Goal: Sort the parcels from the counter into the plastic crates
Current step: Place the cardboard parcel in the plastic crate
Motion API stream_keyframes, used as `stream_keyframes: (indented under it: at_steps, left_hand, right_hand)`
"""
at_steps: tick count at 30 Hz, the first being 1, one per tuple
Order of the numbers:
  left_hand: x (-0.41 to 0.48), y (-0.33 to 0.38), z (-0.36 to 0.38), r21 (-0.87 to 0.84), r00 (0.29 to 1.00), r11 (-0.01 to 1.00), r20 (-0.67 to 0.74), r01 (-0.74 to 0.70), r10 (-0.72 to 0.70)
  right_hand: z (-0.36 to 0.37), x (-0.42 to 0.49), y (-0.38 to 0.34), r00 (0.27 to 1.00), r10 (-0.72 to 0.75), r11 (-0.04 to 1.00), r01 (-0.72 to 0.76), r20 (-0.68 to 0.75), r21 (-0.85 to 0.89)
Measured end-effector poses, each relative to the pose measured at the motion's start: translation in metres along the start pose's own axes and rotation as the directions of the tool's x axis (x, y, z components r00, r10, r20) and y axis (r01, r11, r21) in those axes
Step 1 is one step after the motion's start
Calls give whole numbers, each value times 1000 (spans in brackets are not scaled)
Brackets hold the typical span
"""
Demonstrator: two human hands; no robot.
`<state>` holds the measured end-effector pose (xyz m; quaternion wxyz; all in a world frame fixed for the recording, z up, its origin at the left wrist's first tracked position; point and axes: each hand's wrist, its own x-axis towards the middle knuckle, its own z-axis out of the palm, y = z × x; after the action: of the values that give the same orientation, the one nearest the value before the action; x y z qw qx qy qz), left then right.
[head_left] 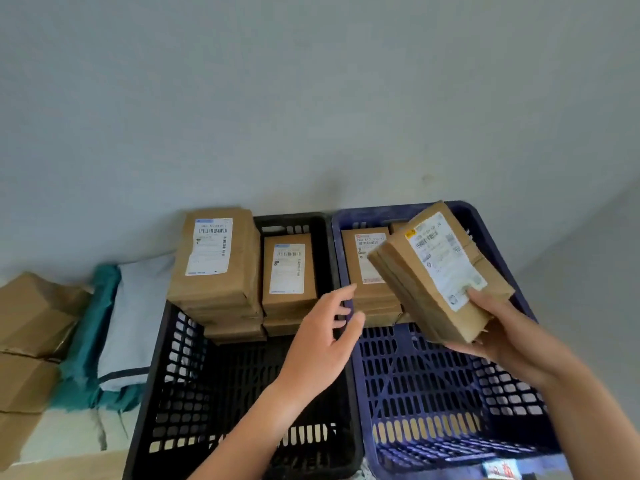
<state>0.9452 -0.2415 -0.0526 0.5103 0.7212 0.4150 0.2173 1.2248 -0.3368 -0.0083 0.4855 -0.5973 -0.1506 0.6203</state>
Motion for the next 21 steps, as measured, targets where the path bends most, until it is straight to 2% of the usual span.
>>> stream_keyframes:
  at_steps: [3,6,8,10,11,17,19,21]
  left_hand:
    - [20,19,7,-19,997,999,61,-40,41]
    - [49,34,11,-10,998,999,48,-43,44]
    - [70,27,11,95,1000,995,-23,-19,21]
    - [89,12,11,282,998,958,-55,57,-43]
    - [96,6,11,341,996,936,-55,90,-75]
    - [120,7,10,371,988,917,-109,146,-113]
    - [122,15,7,416,989,906,-147,77,-17]
    - [135,25,3,491,977,871,-174,-19,120]
  right_hand:
    - [27,28,5,999,-32,999,33,-31,32]
    - [53,57,6,987,-63,997,56,-145,-50]
    - [67,74,5,969,-71,969,11,-236,-247]
    - [74,86,8,941,-113,876,-57,-319,-479]
    - [76,91,9,932,-137,849,-63,-334,-524]
    - [71,103,3,944,-207,711,-35,-257,-702]
    - [66,104,-5,911,-342,630,41,-230,-775]
    - [65,109,-21,845,-517,482,157,-135,-862]
